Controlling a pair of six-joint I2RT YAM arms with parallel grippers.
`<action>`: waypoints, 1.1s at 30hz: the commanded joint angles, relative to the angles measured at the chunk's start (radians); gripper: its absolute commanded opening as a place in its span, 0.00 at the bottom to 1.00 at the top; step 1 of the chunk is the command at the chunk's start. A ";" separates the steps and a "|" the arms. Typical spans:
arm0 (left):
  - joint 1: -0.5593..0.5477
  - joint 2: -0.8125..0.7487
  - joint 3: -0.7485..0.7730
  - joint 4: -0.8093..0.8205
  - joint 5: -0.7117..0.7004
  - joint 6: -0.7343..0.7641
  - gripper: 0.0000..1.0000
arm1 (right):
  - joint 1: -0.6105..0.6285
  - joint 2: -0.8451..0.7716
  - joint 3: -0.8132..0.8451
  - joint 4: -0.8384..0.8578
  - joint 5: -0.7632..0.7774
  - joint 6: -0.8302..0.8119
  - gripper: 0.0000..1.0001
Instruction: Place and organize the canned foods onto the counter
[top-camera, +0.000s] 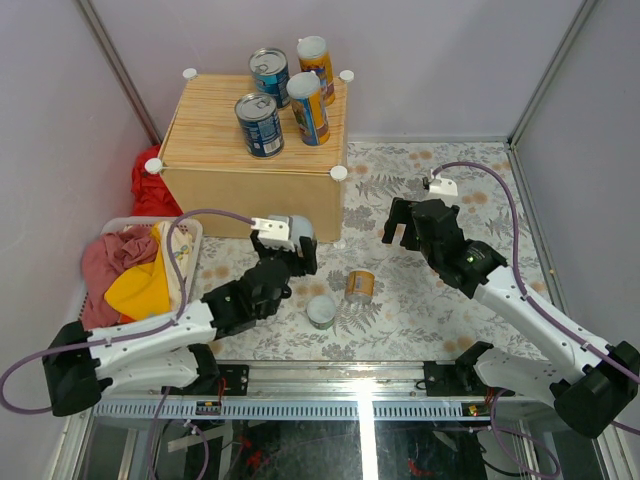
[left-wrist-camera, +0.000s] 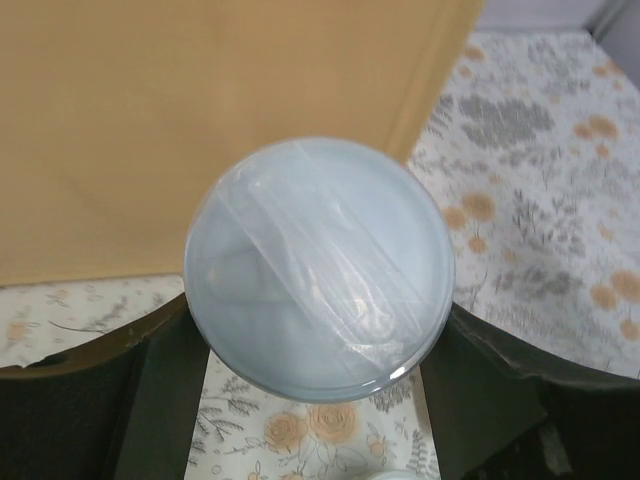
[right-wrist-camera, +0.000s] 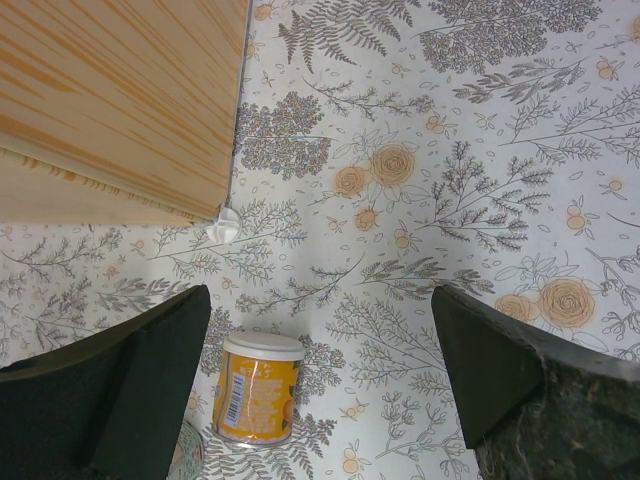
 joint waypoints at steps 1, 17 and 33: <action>-0.013 -0.066 0.175 -0.026 -0.213 0.031 0.00 | -0.007 -0.010 0.012 0.054 0.009 -0.013 0.99; 0.214 0.191 0.897 -0.123 -0.220 0.325 0.00 | -0.008 -0.016 0.044 0.061 -0.019 -0.025 0.99; 0.726 0.526 1.464 -0.526 0.133 0.038 0.00 | -0.008 -0.006 0.039 0.124 -0.063 -0.033 0.99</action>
